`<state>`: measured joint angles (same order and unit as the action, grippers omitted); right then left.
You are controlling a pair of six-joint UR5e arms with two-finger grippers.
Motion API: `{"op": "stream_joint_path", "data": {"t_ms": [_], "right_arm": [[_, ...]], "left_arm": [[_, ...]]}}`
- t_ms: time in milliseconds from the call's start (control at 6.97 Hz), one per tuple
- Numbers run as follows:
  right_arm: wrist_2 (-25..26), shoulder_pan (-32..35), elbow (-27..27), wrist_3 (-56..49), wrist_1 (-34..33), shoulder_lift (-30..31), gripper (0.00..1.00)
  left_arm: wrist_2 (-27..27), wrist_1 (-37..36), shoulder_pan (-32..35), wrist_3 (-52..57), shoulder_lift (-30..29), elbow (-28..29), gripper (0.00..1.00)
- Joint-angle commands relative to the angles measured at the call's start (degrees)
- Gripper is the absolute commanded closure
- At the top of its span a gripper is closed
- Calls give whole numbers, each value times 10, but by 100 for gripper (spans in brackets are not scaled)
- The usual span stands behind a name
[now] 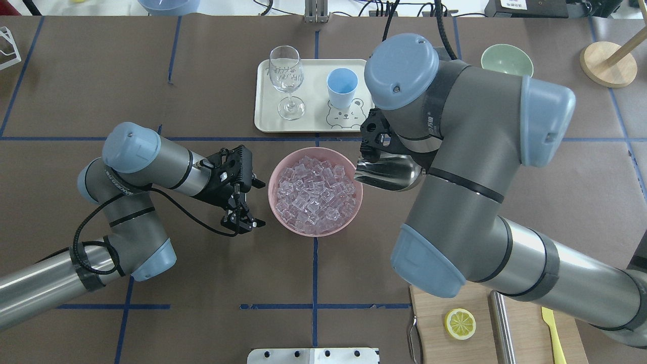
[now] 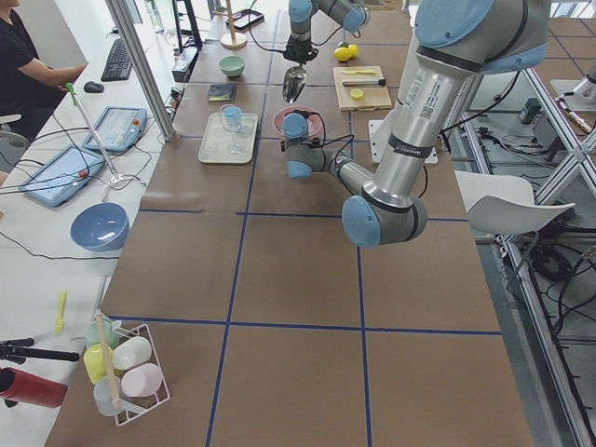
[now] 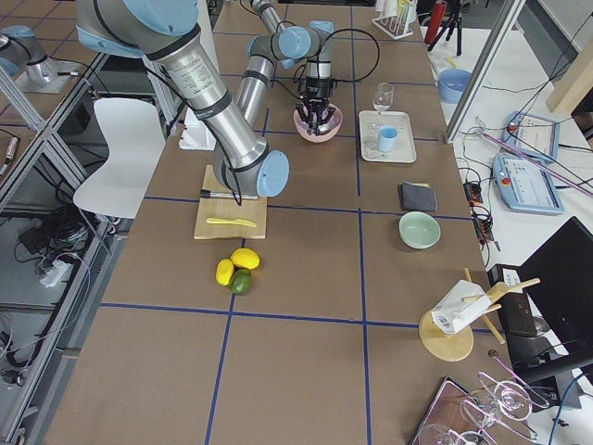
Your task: Put ice in cup with scoop
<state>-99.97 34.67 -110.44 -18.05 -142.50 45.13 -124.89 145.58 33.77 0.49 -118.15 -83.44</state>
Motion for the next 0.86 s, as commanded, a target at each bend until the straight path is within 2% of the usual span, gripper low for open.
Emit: {"op": "stream_joint_path", "data": {"t_ms": [0,287,717], "right_arm": [[10,-8,19,-22,-11,-18,100],[49,-25,98,-50,-70,-97,100],[91,-46,190,-60,-124,-168,100]], "left_arm": [[0,0,0,-19,-17,10,0],[0,1,0,-19,-18,14,0],[8,2,0,-20,-20,20,0]]}}
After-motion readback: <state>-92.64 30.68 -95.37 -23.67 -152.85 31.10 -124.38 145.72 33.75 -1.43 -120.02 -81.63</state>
